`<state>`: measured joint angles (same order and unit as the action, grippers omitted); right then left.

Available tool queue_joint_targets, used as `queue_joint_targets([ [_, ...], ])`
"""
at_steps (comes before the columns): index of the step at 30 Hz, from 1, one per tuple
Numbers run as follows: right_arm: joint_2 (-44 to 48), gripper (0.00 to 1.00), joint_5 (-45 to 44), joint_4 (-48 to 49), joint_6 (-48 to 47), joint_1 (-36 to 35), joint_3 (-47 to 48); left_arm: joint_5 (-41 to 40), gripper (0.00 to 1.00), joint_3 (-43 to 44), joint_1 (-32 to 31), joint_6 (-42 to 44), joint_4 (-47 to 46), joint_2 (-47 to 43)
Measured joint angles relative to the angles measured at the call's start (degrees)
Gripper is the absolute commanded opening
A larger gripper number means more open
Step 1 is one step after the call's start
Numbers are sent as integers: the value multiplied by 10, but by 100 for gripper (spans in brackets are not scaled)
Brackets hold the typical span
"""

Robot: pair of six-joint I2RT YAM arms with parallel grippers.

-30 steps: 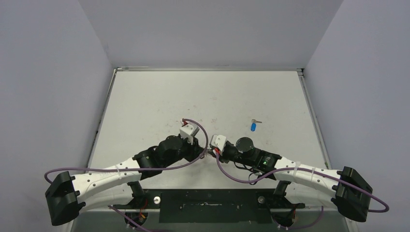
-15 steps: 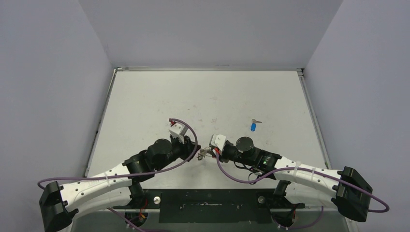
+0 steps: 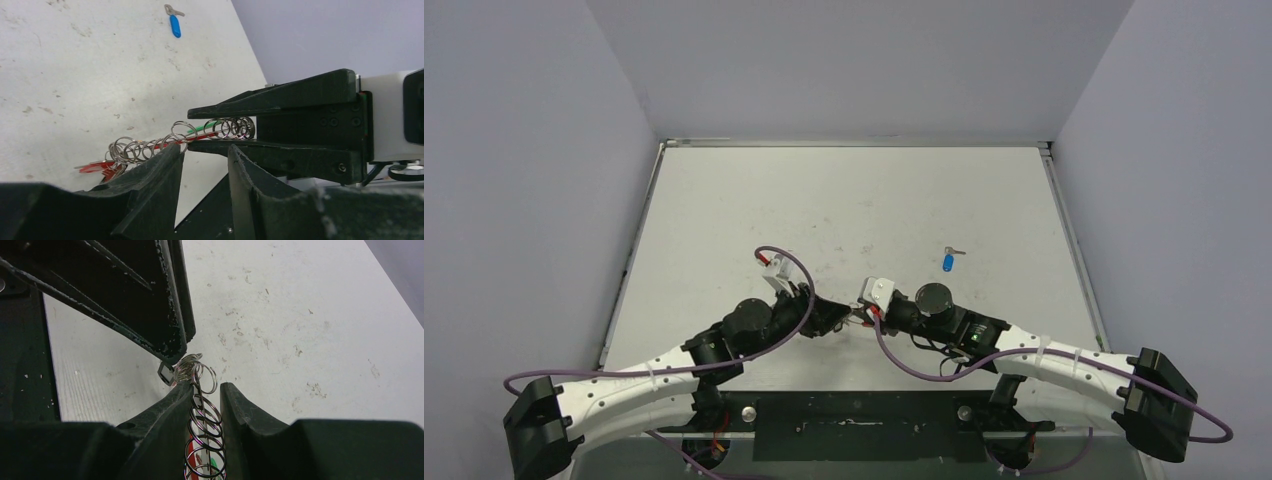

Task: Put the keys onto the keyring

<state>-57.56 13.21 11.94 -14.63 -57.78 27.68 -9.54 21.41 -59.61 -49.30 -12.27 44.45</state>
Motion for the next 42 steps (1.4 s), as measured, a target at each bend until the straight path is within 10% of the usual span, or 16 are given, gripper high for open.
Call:
queue_joint_targets([
  [17, 3, 0, -6, 0, -24, -7, 0, 27, 31, -49, 44, -192, -133, 45],
  [42, 20, 0, -198, -5, -152, -109, 0, 56, 30, -36, 50, -212, -119, 68],
])
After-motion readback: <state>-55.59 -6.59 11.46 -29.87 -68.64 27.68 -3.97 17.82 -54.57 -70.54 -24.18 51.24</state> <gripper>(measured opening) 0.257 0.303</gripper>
